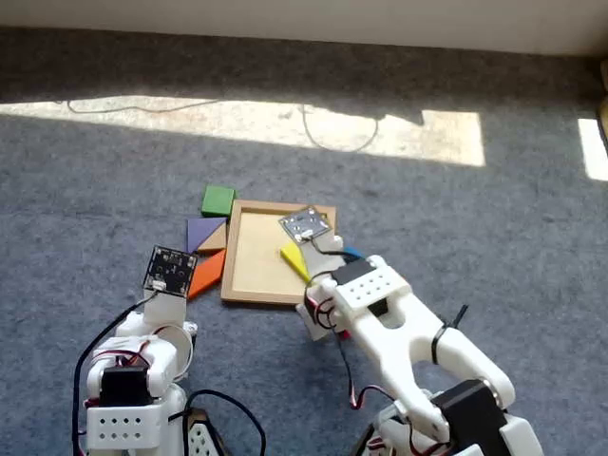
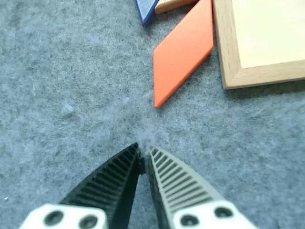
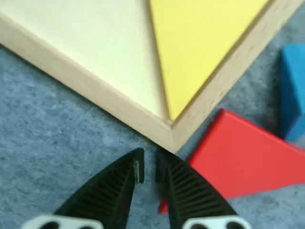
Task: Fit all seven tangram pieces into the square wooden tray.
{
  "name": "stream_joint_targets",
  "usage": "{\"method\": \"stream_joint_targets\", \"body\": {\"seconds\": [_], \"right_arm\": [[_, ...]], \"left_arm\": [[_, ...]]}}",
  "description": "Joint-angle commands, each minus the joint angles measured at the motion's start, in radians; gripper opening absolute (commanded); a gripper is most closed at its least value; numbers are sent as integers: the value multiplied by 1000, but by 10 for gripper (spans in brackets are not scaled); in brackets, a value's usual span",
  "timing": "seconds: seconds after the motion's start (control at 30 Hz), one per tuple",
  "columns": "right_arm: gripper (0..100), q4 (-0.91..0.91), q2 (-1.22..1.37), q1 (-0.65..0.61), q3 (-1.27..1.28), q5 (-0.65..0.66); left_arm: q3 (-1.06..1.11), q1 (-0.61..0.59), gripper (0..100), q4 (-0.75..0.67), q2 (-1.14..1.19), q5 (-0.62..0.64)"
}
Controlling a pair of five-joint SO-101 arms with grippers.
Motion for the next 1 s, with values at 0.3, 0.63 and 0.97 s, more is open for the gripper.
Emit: {"method": "stream_joint_targets", "body": {"seconds": [0.3,0.63,0.97], "right_arm": [[77,94,-59,308,25,157],[84,274,-441,427,22,161],[473,255,-355,305,-24,-186]], "left_arm": [[19,-5,7,3,-35,-6],[19,-5,7,3,-35,-6],[19,-5,7,3,-35,-6]]}}
